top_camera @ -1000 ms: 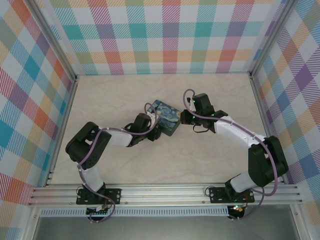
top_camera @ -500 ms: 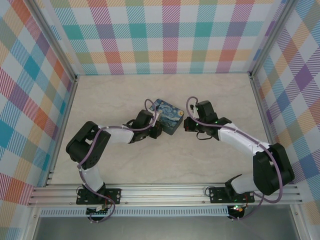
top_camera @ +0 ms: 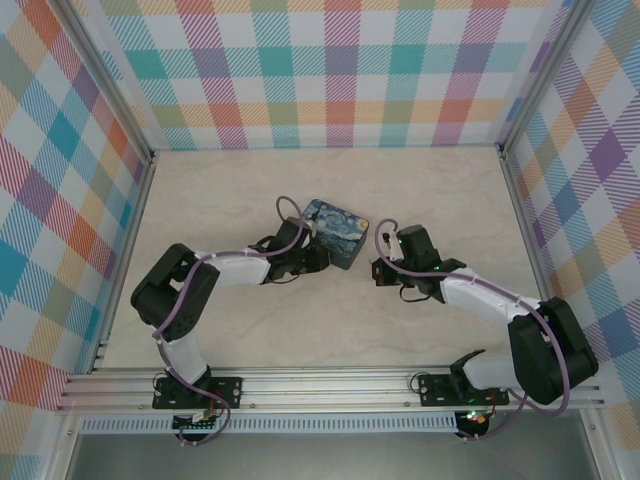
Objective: Unlock a padlock with a key
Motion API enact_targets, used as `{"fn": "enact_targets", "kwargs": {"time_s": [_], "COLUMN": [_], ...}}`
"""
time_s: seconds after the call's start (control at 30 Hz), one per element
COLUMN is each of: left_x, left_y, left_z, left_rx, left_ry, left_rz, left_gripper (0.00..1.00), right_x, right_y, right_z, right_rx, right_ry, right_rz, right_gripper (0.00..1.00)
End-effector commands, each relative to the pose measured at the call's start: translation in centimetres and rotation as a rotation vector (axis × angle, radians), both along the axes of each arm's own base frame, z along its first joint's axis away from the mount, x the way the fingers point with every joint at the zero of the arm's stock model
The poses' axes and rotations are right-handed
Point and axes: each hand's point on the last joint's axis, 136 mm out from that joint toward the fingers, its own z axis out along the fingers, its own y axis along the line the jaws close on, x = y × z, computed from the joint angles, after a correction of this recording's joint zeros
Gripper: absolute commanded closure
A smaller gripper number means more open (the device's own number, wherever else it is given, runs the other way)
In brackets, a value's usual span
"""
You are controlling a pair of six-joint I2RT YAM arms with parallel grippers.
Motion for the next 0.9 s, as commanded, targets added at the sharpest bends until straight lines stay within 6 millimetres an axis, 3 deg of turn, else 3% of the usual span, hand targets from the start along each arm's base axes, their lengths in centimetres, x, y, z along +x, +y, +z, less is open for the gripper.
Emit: {"fn": "enact_targets", "kwargs": {"time_s": [0.0,0.3,0.5,0.87], "left_x": [0.8,0.9,0.4,-0.3], "left_y": [-2.3,-4.8,-5.6,-5.9], "left_z": [4.6,7.5,8.0,8.3], "left_rx": [-0.199,-0.407,-0.448,-0.453], "left_ry": [0.022,0.158,0.219,0.259], "left_rz": [0.083,0.143,0.128,0.097], "left_gripper": [0.91,0.93,0.94,0.95], "right_x": [0.0,-1.3,-1.9,0.1], "right_y": [1.8,4.1,5.2,4.9], "right_z": [1.5,1.4,0.9,0.0], "right_rx": [0.062,0.094,0.057,-0.065], "right_ry": [-0.120,-0.257,-0.266,-0.300], "right_rz": [0.098,0.278,0.432,0.453], "right_gripper": [0.99,0.99,0.99,1.00]}}
